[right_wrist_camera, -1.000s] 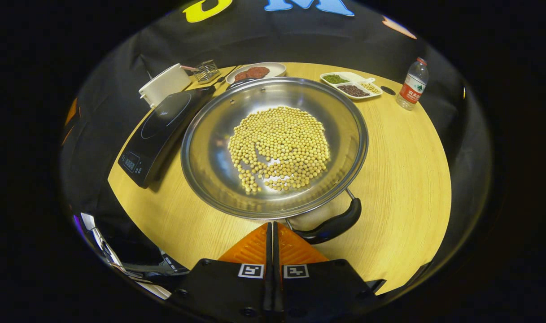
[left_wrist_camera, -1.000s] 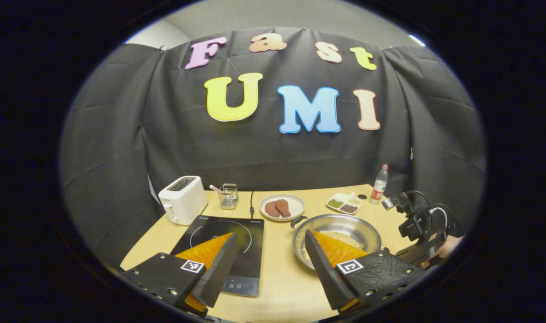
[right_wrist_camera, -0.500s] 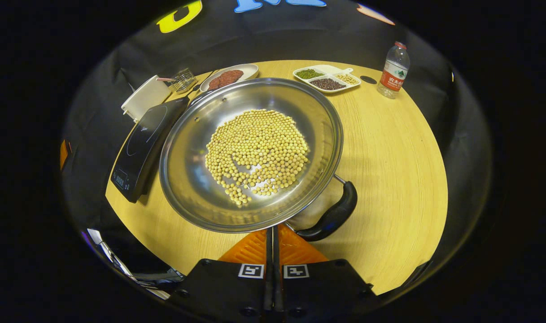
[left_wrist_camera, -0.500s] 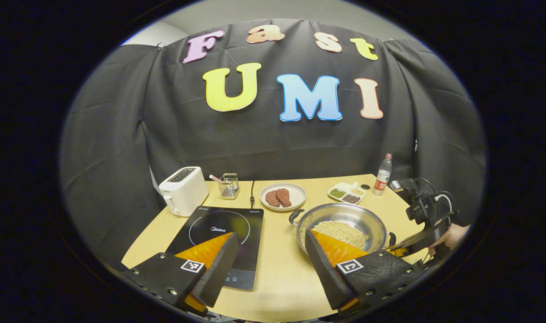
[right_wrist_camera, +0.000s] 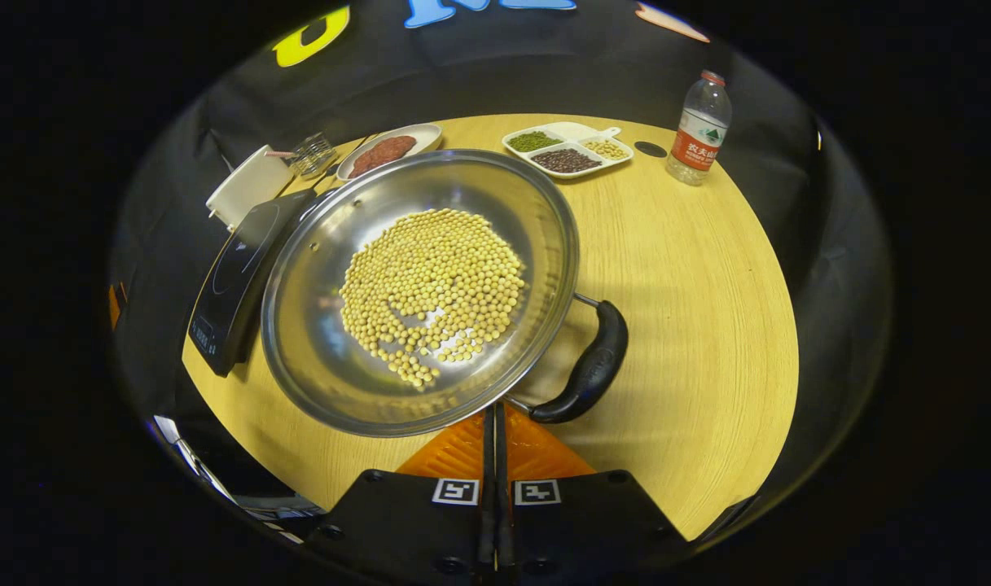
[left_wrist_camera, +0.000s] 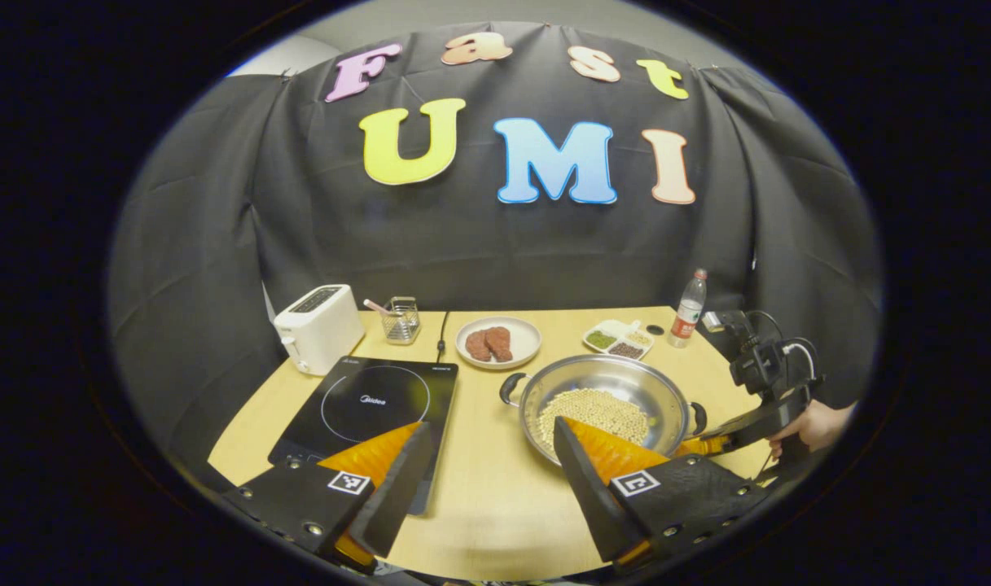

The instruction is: First push the handle of the pot to place it horizontally, then grasp the pot with both hands and set it on the induction cooktop.

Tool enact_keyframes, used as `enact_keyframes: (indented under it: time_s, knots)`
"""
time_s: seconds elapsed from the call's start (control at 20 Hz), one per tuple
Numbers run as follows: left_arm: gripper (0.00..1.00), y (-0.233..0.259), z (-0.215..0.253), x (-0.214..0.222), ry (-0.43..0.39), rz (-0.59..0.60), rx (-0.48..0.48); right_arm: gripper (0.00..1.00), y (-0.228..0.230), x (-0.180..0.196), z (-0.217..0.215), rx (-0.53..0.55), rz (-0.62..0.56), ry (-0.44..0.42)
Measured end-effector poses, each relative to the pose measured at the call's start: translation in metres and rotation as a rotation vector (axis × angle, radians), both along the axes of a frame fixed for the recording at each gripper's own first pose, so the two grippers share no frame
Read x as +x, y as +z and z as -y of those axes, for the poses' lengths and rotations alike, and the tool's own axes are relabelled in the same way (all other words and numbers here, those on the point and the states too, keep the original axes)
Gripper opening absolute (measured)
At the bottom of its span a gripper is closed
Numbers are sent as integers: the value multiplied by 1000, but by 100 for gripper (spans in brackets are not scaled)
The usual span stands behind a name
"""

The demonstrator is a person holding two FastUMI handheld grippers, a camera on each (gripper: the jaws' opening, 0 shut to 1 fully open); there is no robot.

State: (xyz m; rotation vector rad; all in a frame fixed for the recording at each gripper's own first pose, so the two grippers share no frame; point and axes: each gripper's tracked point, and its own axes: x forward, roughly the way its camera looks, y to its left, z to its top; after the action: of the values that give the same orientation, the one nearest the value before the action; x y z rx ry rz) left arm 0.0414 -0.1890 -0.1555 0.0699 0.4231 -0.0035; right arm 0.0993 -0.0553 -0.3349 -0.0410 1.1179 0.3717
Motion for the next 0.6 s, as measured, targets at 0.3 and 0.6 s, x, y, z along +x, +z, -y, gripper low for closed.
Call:
enact_keyframes:
  time_s: [0.3, 0.6]
  knots:
    - [91, -3, 17, 15, 33, -29, -25, 0, 0, 26, 14, 46, 5, -30]
    - [92, 5, 24, 32, 93, -27, -30, 2, -2, 46, 14, 122, -6, -71]
